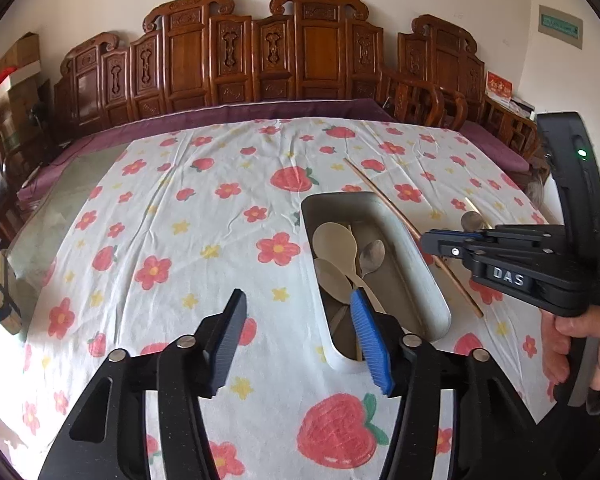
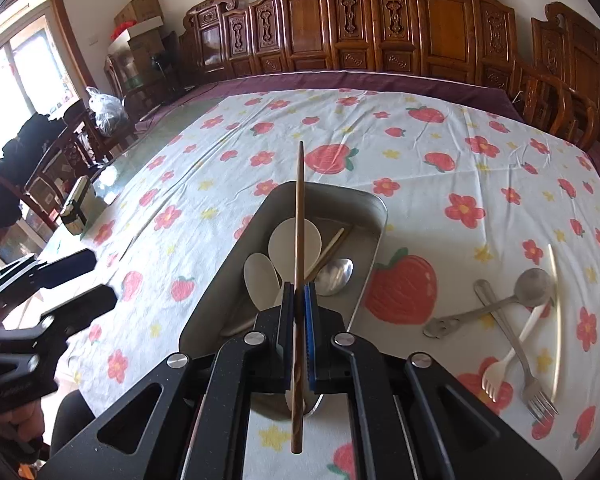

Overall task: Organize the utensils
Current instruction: 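Drop the dark chopstick into the tray with the right tool, then move the right tool to the pile and grasp a metal fork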

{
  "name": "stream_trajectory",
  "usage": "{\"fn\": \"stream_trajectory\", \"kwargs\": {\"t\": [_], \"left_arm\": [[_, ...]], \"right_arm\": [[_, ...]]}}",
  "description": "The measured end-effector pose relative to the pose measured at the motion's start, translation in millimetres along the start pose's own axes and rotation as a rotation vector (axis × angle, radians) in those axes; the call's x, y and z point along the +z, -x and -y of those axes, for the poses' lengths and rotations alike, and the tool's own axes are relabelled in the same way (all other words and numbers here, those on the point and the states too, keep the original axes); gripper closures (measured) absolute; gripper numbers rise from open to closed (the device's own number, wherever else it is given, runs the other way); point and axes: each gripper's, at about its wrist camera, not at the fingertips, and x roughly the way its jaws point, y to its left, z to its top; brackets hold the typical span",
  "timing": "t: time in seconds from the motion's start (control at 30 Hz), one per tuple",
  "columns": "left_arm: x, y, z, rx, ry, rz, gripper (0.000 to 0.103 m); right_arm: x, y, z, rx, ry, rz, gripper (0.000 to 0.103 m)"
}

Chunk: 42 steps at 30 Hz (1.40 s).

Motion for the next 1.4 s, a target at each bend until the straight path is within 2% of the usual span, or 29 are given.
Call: {"fn": "stream_trajectory", "kwargs": {"t": [0.17, 0.4, 0.7, 0.93, 1.03, 1.1, 1.4], "left_arm": [[0.0, 7.3, -6.4, 0.003, 0.013, 0.029, 0.03], [-6.1, 0.7, -9.1, 0.009, 0.011, 0.019, 0.021], [-8.8, 2.7, 4.8, -0.005, -0.016, 0.022, 0.021], [-7.1, 5.9, 23.5, -0.027, -0.042, 0.02, 0.021], [-6.1, 6.1, 37.1, -0.047, -0.061, 0.015, 0.021], [-4.0, 6.4, 48.4, -0.059, -0.079, 0.013, 0.021], [18.9, -1.4, 95.5, -0.122, -0.126, 0.017, 0.021]], "right_arm": [[1.6, -11.8, -0.9, 0.009, -0.031, -0.011, 0.097], [-0.3, -22.7, -2.4, 0.015, -0.041, -0.032, 0.095], [-14.2, 23.5, 4.2, -0.005, 0.047, 0.005, 0.095], [-47.2, 74.6, 38.4, -0.032, 0.043, 0.011, 0.095], [-60.9, 92.7, 56.3, -0.049, 0.034, 0.014, 0.084], [-69.7, 102.9, 70.9, -0.079, 0.03, 0.012, 0.083], [-83.0, 101.8, 131.1, -0.14, 0.007, -0.047, 0.083]]}}
